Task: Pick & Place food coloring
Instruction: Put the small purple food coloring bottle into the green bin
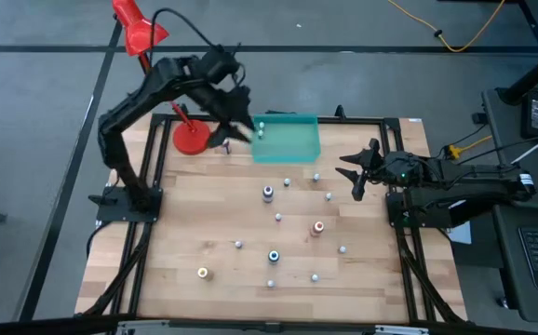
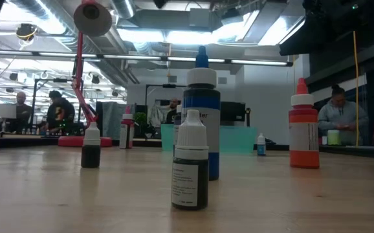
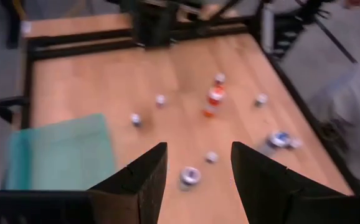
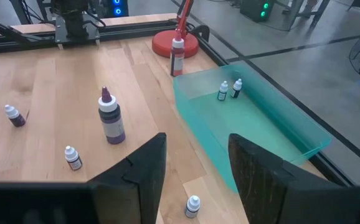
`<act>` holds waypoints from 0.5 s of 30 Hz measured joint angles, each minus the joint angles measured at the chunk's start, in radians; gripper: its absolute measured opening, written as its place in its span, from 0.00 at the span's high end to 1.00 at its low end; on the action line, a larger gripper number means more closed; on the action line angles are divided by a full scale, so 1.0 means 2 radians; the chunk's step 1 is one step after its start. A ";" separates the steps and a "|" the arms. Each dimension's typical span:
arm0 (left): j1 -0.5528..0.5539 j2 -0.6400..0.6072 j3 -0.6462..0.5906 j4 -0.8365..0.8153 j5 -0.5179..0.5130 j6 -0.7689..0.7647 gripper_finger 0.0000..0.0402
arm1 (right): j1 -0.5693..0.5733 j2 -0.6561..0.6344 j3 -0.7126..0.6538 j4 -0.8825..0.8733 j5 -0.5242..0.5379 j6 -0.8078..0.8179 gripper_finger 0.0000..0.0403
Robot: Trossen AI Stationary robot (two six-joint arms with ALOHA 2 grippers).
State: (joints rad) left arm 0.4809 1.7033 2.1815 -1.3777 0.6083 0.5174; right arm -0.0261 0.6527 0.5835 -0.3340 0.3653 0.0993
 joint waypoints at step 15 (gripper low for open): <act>-0.155 -0.063 -0.145 -0.052 -0.019 -0.087 0.62 | 0.000 0.000 0.000 0.000 0.000 -0.041 0.56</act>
State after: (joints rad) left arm 0.1710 1.5764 1.8910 -1.4814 0.5704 0.3438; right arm -0.0261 0.6525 0.5835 -0.3340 0.3650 0.0174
